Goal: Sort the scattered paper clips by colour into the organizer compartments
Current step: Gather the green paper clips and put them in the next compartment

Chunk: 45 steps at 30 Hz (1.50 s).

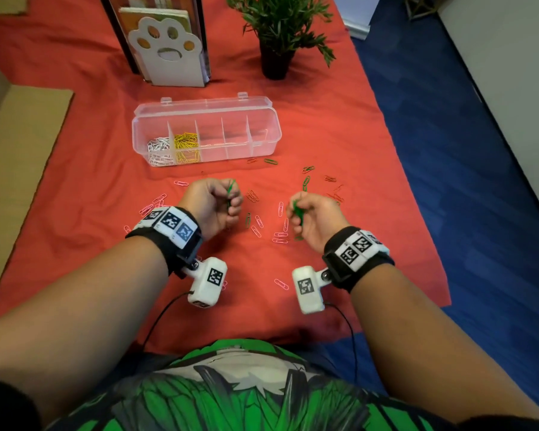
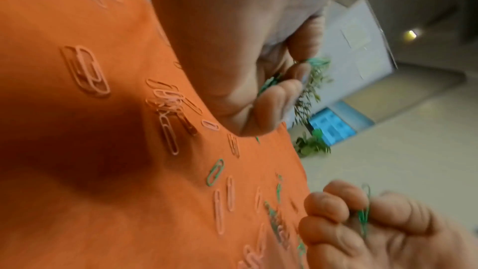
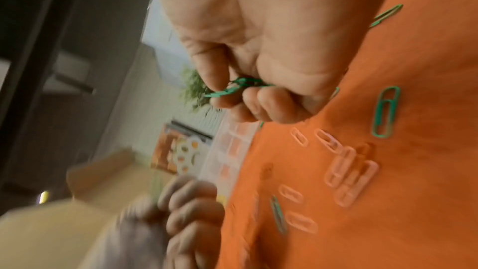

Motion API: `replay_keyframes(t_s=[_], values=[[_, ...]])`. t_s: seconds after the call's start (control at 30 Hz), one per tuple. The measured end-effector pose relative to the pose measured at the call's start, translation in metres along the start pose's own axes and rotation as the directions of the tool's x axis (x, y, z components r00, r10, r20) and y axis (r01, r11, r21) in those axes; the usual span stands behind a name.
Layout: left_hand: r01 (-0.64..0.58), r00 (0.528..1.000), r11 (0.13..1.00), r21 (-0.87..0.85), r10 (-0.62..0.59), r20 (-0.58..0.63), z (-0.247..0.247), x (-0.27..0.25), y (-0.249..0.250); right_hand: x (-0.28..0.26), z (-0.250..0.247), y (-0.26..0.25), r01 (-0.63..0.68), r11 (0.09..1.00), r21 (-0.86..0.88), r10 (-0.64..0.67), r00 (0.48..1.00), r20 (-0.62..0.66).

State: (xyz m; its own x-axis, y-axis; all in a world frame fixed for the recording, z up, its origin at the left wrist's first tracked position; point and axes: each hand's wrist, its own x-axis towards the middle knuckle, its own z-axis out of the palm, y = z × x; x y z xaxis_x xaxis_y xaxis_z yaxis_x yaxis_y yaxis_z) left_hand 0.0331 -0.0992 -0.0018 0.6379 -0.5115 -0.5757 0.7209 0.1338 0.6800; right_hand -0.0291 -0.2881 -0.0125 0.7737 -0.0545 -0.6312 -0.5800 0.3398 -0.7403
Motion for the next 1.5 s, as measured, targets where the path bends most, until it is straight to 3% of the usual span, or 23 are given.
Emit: replay_keyframes(t_s=[0.1,0.17,0.27,0.33,0.37,0.43,0.5,0.6,0.67,0.77,0.83,0.93,1.07,1.13,1.2,1.23,1.27,1.33,1.37,1.4,1.43,1.5], values=[[0.003,0.997,0.991,-0.136,0.007,0.073,-0.004,-0.005,0.003,0.002,-0.009,-0.009,-0.06,0.982,0.177,0.045,0.995,0.088],[0.03,0.999,0.99,-0.138,-0.028,0.015,-0.005,-0.002,0.003,0.006,-0.008,-0.012,-0.081,0.975,0.207,0.071,0.996,0.057],[0.062,0.992,0.997,0.043,-0.057,-0.11,-0.001,0.003,-0.001,0.012,-0.01,-0.013,-0.016,0.994,0.109,0.028,0.994,-0.106],[0.108,0.973,0.949,0.296,-0.04,-0.225,0.003,0.009,-0.006,0.018,-0.015,-0.015,0.024,0.993,-0.117,-0.048,0.977,-0.208],[0.125,0.961,0.869,0.478,0.014,-0.277,0.002,0.014,-0.009,0.022,-0.018,-0.015,0.027,0.943,-0.333,-0.112,0.964,-0.239],[0.153,0.929,0.597,0.788,0.185,-0.32,0.0,0.019,-0.016,0.027,-0.021,-0.017,-0.01,0.681,-0.732,-0.231,0.946,-0.228],[0.155,0.914,0.367,0.917,0.299,-0.274,-0.002,0.023,-0.023,0.028,-0.021,-0.012,-0.057,0.47,-0.881,-0.274,0.939,-0.206],[0.139,0.918,0.155,0.978,0.351,-0.186,-0.002,0.026,-0.031,0.026,-0.021,-0.002,-0.076,0.378,-0.923,-0.269,0.945,-0.188],[0.14,0.923,0.11,0.984,0.345,-0.169,-0.003,0.026,-0.032,0.025,-0.027,-0.001,-0.115,0.333,-0.936,-0.277,0.937,-0.214],[0.157,0.923,0.111,0.981,0.337,-0.186,-0.008,0.027,-0.03,0.02,-0.037,-0.008,-0.17,0.26,-0.95,-0.294,0.924,-0.246],[0.161,0.919,0.091,0.983,0.35,-0.183,-0.008,0.026,-0.027,0.021,-0.037,-0.012,-0.129,0.241,-0.962,-0.318,0.926,-0.204],[0.175,0.921,-0.021,0.984,0.357,-0.156,-0.006,0.023,-0.024,0.028,-0.027,-0.013,0.006,0.201,-0.98,-0.393,0.916,-0.075],[0.214,0.921,-0.129,0.968,0.358,-0.156,-0.006,0.021,-0.025,0.035,-0.01,-0.005,0.063,-0.052,-0.997,-0.379,0.922,0.078],[0.223,0.921,-0.156,0.962,0.357,-0.156,-0.007,0.022,-0.025,0.038,-0.007,-0.002,0.038,-0.138,-0.99,-0.369,0.925,0.087],[0.224,0.925,-0.14,0.965,0.343,-0.165,-0.007,0.022,-0.025,0.041,-0.005,-0.005,0.022,-0.125,-0.992,-0.329,0.942,0.063],[0.219,0.928,-0.123,0.968,0.334,-0.167,-0.007,0.021,-0.025,0.042,-0.003,-0.008,0.023,-0.061,-0.998,-0.305,0.952,0.041],[0.219,0.93,-0.097,0.971,0.323,-0.177,-0.007,0.021,-0.024,0.044,-0.002,-0.011,0.029,0.048,-0.998,-0.283,0.959,0.015],[0.221,0.924,0.009,0.975,0.318,-0.213,-0.007,0.022,-0.023,0.048,-0.001,-0.017,0.075,0.355,-0.932,-0.253,0.967,-0.019],[0.224,0.922,0.102,0.969,0.3,-0.245,-0.006,0.022,-0.021,0.048,-0.002,-0.021,0.088,0.502,-0.86,-0.255,0.966,-0.049],[0.229,0.925,0.223,0.948,0.254,-0.283,-0.004,0.021,-0.018,0.048,-0.005,-0.025,0.092,0.569,-0.817,-0.278,0.957,-0.086],[0.223,0.933,0.361,0.905,0.19,-0.306,-0.001,0.021,-0.015,0.049,-0.009,-0.03,0.085,0.586,-0.806,-0.301,0.946,-0.119],[0.194,0.947,0.71,0.677,0.044,-0.317,0.003,0.02,-0.009,0.053,-0.022,-0.038,0.004,0.47,-0.883,-0.355,0.916,-0.185]])
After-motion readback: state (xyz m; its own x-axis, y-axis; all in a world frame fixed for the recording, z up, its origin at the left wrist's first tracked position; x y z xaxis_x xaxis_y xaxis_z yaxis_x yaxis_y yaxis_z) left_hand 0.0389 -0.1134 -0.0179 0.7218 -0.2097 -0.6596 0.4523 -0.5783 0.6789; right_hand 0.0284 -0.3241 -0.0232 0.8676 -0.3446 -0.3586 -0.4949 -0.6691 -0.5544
